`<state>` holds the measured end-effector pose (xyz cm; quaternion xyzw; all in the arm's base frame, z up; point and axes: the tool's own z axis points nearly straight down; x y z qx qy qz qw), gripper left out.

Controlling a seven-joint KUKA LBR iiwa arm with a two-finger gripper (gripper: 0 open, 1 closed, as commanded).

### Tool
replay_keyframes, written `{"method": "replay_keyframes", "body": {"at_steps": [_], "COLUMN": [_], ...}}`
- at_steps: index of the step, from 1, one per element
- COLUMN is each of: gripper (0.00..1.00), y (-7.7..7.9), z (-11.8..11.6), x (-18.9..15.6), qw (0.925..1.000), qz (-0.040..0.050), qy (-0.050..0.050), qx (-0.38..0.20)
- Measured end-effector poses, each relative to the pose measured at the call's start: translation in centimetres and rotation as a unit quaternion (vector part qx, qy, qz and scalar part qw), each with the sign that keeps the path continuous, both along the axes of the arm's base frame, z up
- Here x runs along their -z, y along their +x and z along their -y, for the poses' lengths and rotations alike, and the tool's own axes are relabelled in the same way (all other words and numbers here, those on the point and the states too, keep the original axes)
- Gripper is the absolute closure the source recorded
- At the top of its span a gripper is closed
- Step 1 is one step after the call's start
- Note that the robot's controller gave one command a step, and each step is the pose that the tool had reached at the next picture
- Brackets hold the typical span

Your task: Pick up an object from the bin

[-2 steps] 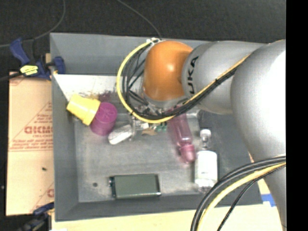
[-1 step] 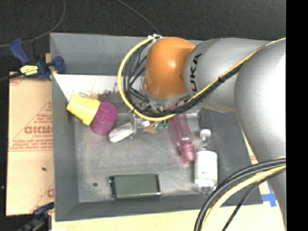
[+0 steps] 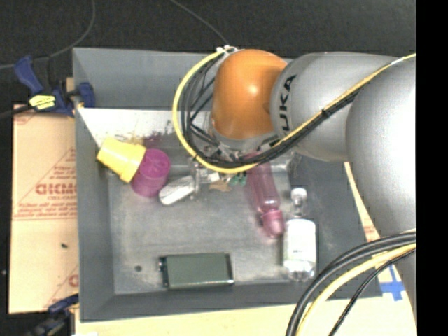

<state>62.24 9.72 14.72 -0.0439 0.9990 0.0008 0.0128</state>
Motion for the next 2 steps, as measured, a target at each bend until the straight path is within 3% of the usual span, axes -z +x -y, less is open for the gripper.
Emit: {"method": "replay_keyframes", "body": {"at_steps": [2], "gripper": [1.00], "y": [-0.01], "z": [0.02], "x": [-0.68], "qw": [1.0000], "qz": [-0.0001], "qy": [0.000], "qx": [0.000]}}
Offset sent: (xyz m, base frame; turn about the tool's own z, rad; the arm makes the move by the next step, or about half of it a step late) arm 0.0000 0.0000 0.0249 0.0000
